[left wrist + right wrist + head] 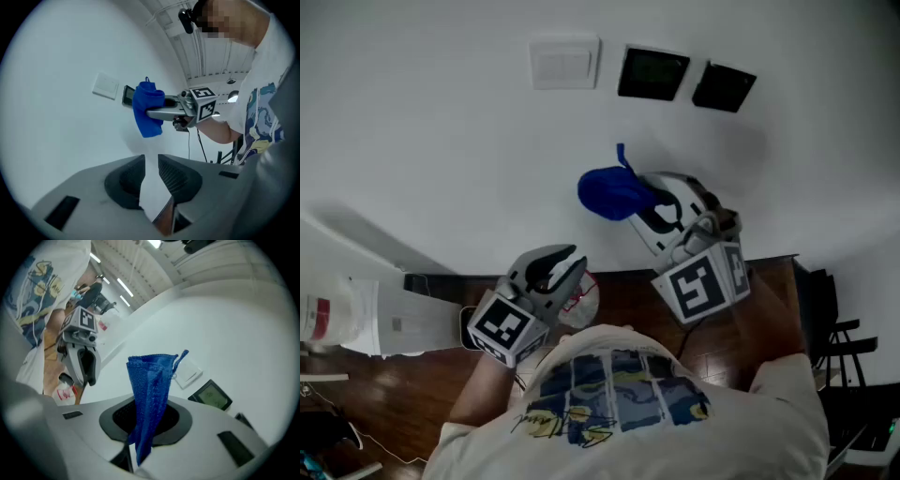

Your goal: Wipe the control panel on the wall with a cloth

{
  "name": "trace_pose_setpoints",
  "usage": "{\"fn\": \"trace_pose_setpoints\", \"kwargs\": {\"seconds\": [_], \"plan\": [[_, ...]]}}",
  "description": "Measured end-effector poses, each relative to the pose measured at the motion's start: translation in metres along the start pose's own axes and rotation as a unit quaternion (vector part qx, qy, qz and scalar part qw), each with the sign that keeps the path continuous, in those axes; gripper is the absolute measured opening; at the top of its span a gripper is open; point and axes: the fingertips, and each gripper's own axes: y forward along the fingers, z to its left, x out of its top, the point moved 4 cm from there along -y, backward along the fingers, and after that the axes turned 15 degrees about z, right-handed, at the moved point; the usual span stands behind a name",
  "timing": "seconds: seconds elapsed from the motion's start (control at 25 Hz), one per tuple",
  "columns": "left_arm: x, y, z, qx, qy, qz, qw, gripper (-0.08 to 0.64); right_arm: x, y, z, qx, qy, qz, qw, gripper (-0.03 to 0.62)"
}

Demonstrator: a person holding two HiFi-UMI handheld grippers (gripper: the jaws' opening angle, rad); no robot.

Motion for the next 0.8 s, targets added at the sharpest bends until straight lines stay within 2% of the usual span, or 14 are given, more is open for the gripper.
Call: {"fn": "trace_pose_setpoints", "kwargs": {"seconds": [0.12, 0.24, 0.32, 0.56, 0.8], "plan": [[0.001, 0.009, -0.005, 0.004, 0.0, 0.0, 1.0, 0.066, -0.004, 0.004, -0.03, -0.042, -0.084, 0.034, 0.995, 0.074], [0.006, 0.016, -0.009, 0.011, -0.001, -0.003, 0.9999, 0.066, -0.001, 0.007, -0.06, -0.093, -0.163, 0.058, 0.981, 0.075], [0.004, 0.017, -0.011, 0.02, -0.005, -0.001, 0.9998, 0.066, 0.006, 0.006, -0.081, -0.131, -0.198, 0.062, 0.969, 0.075], [-0.007, 0.019, -0.007, 0.033, -0.022, 0.003, 0.9992, 0.066, 0.024, 0.007, -0.129, -0.221, -0.215, 0.082, 0.948, 0.074], [-0.01, 0.022, -0.011, 0.034, -0.012, 0.001, 0.9993, 0.066, 0.026, 0.011, -0.133, -0.235, -0.221, 0.1, 0.941, 0.074]]}}
